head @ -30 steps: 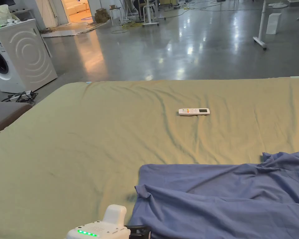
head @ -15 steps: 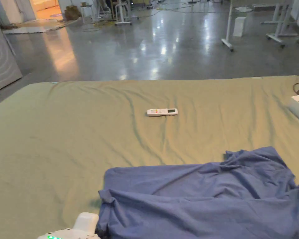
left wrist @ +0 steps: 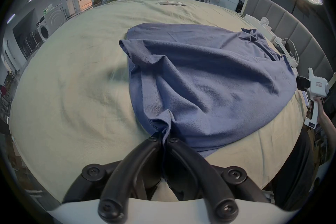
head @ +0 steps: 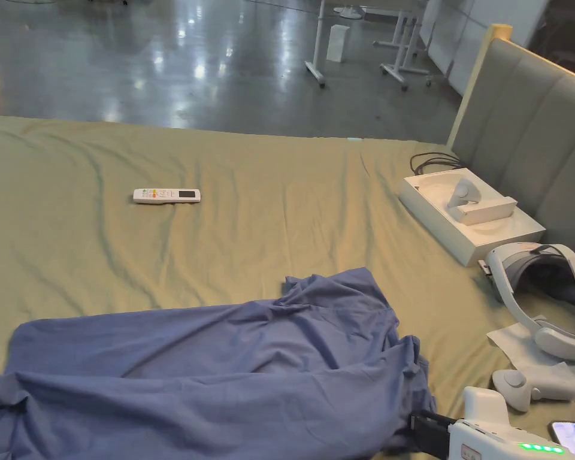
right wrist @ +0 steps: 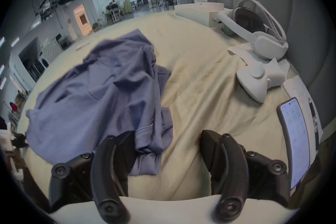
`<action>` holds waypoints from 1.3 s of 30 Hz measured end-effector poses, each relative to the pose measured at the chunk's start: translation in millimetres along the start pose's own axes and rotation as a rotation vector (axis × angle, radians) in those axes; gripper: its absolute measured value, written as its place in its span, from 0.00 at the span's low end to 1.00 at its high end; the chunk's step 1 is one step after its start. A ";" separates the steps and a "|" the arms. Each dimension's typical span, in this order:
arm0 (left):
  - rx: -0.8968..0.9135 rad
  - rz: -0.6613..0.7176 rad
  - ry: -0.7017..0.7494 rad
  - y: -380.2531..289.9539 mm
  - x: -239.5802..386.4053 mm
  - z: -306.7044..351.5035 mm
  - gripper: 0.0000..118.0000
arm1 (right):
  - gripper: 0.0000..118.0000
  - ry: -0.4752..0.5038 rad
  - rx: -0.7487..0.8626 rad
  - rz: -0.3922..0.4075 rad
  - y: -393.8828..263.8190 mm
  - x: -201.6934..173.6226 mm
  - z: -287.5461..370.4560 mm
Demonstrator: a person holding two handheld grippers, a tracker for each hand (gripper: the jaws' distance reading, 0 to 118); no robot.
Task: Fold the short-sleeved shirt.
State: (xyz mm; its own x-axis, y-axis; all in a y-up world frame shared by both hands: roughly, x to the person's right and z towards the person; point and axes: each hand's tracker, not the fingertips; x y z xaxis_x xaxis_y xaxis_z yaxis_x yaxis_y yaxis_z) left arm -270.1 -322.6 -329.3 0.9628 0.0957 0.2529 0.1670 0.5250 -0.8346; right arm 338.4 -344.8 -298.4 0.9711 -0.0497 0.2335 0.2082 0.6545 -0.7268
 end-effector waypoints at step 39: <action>0.712 0.042 -0.090 -62.9 51.9 264.2 0.78 | 0.82 0.126 0.503 0.023 -58.1 -51.8 277.1</action>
State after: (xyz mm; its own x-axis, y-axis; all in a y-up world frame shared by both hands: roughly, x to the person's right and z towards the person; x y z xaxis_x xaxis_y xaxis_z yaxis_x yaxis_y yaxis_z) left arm -286.9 -127.3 -134.3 0.9388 0.1815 0.2928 -0.0787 0.9405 -0.3307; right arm 243.7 -171.2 -89.4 0.9878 -0.1011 0.1186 0.1347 0.9367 -0.3233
